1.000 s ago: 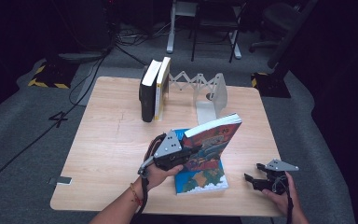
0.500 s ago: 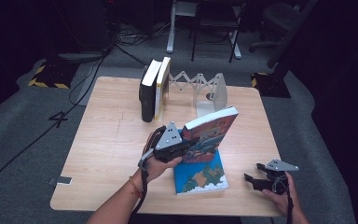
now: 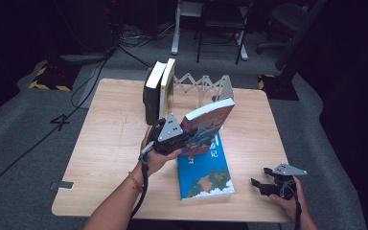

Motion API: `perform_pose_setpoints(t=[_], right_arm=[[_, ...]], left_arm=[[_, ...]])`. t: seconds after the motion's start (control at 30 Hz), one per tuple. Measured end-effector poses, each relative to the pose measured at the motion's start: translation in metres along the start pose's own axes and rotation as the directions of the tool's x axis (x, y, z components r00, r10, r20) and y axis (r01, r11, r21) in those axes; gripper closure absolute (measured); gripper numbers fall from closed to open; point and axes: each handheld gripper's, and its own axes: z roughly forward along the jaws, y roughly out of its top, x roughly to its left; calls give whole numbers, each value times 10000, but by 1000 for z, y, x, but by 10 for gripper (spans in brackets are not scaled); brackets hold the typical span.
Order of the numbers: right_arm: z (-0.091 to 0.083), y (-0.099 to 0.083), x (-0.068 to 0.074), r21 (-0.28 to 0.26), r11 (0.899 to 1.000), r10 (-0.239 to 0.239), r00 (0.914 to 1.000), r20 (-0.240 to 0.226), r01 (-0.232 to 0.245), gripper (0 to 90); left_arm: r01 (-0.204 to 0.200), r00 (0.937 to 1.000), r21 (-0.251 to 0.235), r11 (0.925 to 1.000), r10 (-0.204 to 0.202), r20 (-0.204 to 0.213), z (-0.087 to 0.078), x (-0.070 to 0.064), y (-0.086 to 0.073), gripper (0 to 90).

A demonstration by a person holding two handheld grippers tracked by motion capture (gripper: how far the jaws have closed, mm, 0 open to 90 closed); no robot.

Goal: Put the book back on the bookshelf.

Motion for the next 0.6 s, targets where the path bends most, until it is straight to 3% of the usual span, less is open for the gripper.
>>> perform_pose_setpoints(t=[0.37, 0.6], right_arm=[[0, 0, 0, -5, 10000, 31, 10000, -42, -31, 237], [0, 0, 0, 6, 10000, -45, 10000, -18, 45, 235]], left_arm=[[93, 9962, -13, 10000, -94, -862, -7, 22, 7, 744], [487, 9850, -67, 9988, -492, -1654, -8, 43, 7, 745]])
